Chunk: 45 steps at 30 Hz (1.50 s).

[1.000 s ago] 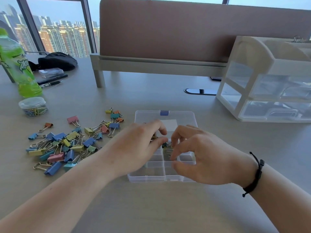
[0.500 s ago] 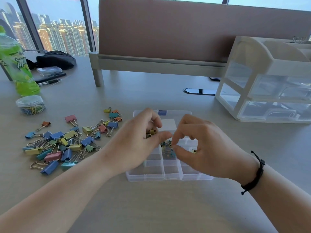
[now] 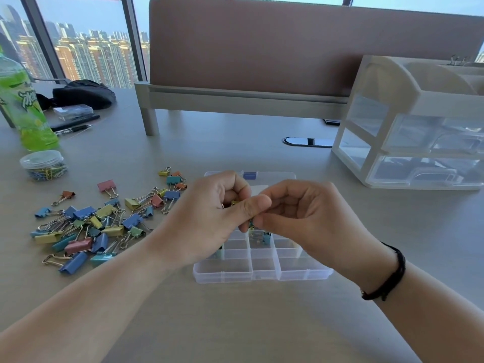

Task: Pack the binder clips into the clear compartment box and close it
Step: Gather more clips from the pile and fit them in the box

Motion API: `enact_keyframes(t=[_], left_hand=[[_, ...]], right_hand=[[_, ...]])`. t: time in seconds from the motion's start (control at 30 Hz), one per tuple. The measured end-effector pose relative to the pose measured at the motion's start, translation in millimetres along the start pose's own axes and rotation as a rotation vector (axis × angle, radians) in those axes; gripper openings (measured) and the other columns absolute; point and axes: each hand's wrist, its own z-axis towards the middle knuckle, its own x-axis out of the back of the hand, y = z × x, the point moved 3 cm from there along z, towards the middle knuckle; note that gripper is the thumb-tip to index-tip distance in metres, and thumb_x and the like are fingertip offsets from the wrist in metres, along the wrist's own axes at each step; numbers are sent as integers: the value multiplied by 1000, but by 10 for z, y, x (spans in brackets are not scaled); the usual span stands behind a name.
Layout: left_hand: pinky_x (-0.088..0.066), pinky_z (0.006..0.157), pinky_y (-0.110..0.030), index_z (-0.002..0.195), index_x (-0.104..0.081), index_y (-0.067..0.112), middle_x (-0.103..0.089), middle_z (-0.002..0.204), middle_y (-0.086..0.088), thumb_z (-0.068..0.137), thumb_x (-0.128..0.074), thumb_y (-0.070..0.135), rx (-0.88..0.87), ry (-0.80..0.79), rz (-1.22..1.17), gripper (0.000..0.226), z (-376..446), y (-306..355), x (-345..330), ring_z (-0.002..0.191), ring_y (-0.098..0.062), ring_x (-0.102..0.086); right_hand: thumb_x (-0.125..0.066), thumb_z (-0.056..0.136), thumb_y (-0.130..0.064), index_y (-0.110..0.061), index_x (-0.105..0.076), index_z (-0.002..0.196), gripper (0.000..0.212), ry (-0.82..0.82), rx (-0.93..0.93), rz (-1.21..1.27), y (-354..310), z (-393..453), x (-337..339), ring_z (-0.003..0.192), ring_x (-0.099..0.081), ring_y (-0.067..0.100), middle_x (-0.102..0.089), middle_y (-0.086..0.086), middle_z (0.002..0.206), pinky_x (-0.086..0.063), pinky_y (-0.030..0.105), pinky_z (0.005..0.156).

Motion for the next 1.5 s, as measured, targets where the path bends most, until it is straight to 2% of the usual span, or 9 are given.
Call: enact_keyframes(t=[0.13, 0.27, 0.33, 0.47, 0.67, 1.07, 1.23, 1.37, 1.5], left_hand=[[-35, 46, -9, 76, -62, 19, -63, 54, 6, 80, -65, 44, -2, -28, 78, 26, -18, 39, -20, 39, 0, -46], [-38, 49, -21, 86, -66, 30, -65, 58, 8, 81, -60, 51, 17, -21, 163, 22, -18, -2, 1, 41, -5, -43], [-40, 50, -24, 92, -65, 31, -65, 58, 7, 85, -60, 48, 20, 18, 194, 18, -10, -20, 25, 41, -7, -42], [-41, 51, -13, 96, -63, 29, -67, 58, 9, 91, -64, 38, 3, 72, 273, 10, -11, -16, 48, 43, -1, -50], [-40, 49, -19, 97, -74, 32, -62, 53, 3, 96, -58, 20, 57, -131, 274, 19, -48, 4, 33, 45, -10, -44], [-37, 48, -12, 99, -76, 30, -53, 48, 6, 90, -66, 30, 86, -205, 133, 13, -36, 7, 87, 41, -4, -42], [-34, 44, -10, 99, -74, 26, -53, 48, 7, 91, -66, 27, 80, -158, 134, 11, -16, -6, 94, 38, -3, -40], [-31, 40, -16, 98, -76, 16, -49, 48, 3, 97, -58, 19, 125, -139, -15, 18, -6, -10, 113, 40, -10, -35], [-24, 40, -21, 101, -74, 14, -46, 50, 0, 100, -52, 18, 159, -178, -102, 22, -16, 14, 84, 42, -13, -27]], right_hand=[[-76, 77, 3, -1, -68, 84, 11, 43, -96, 37, 32, 15, 33, 75, -72, 29, -74, 15, 81, -59, 31, 72], [-73, 78, 6, -3, -67, 86, 13, 95, -105, 77, 31, 36, 63, 60, -60, 19, -67, 12, 70, -51, 26, 59], [-72, 79, 6, -7, -69, 89, 17, 98, -106, 132, 22, 43, 72, 58, -59, 22, -64, 12, 68, -52, 29, 60], [-72, 82, -1, -5, -74, 89, 8, 70, -86, 72, 3, 28, 45, 56, -63, 21, -67, 14, 64, -55, 27, 61], [-68, 85, 2, 2, -73, 93, 10, 49, -139, 50, 47, 36, 34, 59, -67, 23, -71, 20, 72, -59, 29, 62], [-67, 86, 0, 0, -73, 94, 10, 65, -67, -2, 61, 28, 19, 66, -71, 25, -73, 17, 73, -59, 26, 67], [-60, 90, 5, 2, -72, 99, 15, 76, -54, 78, 57, 30, 17, 69, -71, 30, -73, 22, 79, -60, 30, 69], [-70, 84, -1, -12, -72, 97, 17, 152, 17, -76, 13, 36, 76, 74, -69, 28, -73, 9, 83, -59, 33, 69], [-76, 80, -6, -16, -71, 94, 18, 115, 3, -167, -3, 32, 65, 79, -70, 29, -75, 0, 86, -58, 49, 76]])
